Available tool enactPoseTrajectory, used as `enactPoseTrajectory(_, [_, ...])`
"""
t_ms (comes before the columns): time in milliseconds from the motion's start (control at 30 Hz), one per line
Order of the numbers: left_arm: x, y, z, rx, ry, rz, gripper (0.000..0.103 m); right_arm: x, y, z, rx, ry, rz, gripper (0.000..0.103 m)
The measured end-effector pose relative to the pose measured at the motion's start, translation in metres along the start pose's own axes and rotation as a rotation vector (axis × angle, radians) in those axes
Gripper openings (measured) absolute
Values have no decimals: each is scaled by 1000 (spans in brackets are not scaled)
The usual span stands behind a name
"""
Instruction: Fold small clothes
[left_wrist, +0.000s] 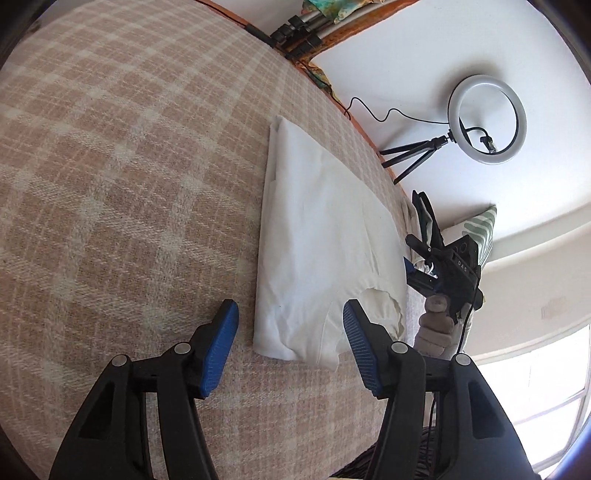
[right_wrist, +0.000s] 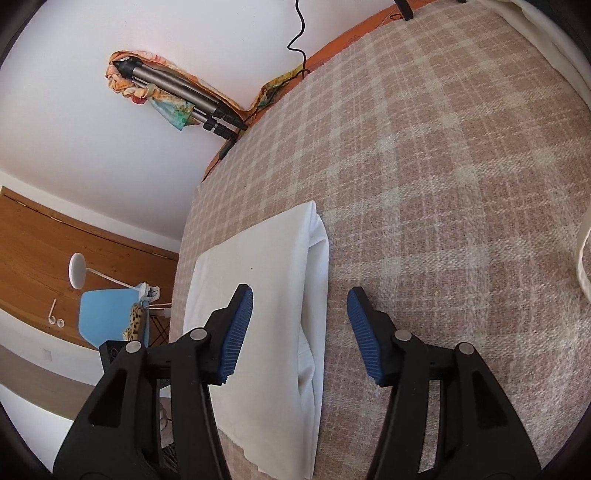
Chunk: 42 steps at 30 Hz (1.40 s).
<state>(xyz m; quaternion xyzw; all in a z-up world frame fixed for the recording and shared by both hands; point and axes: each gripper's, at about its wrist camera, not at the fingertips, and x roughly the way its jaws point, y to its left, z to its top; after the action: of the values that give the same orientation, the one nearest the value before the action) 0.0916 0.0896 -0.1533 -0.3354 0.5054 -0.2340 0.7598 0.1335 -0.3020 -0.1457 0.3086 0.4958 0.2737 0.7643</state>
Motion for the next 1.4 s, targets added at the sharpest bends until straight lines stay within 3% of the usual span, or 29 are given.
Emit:
enactPoseTrajectory(233, [15,-15,3,45,13,-16,56,20,14,3,-25,11,35,56])
enactPoseTrajectory(333, [18,-17,4,55,17,-11,55,30,22,2,-37,30,28,48])
enactPoseTrajectory(433, [22,-25,3,110,18,48,42,37,31,0,-64,37,-16,36])
enactPoseTrajectory(567, [27,-32,3,151,12,114,12,39,43,-1,-119,40,-104,17])
enactPoseTrajectory(600, [27,-33,3,164,5,131,10,39,45,-2,-131,40,-125,16])
enactPoseTrajectory(767, [21,-48,-2,260,-29,143,9,38,71,-7,-237,8,-235,10])
enactPoseTrajectory(1067, [15,-93,-7,417,-84,151,8,30,130,-24,-469,-52,-426,9])
enactPoseTrajectory(1267, [15,-99,-1,379,-89,109,8,17,140,-25,-495,-74,-436,8])
enactPoseTrajectory(1400, [13,-116,1,417,-99,101,8,-4,145,-22,-504,-117,-438,8])
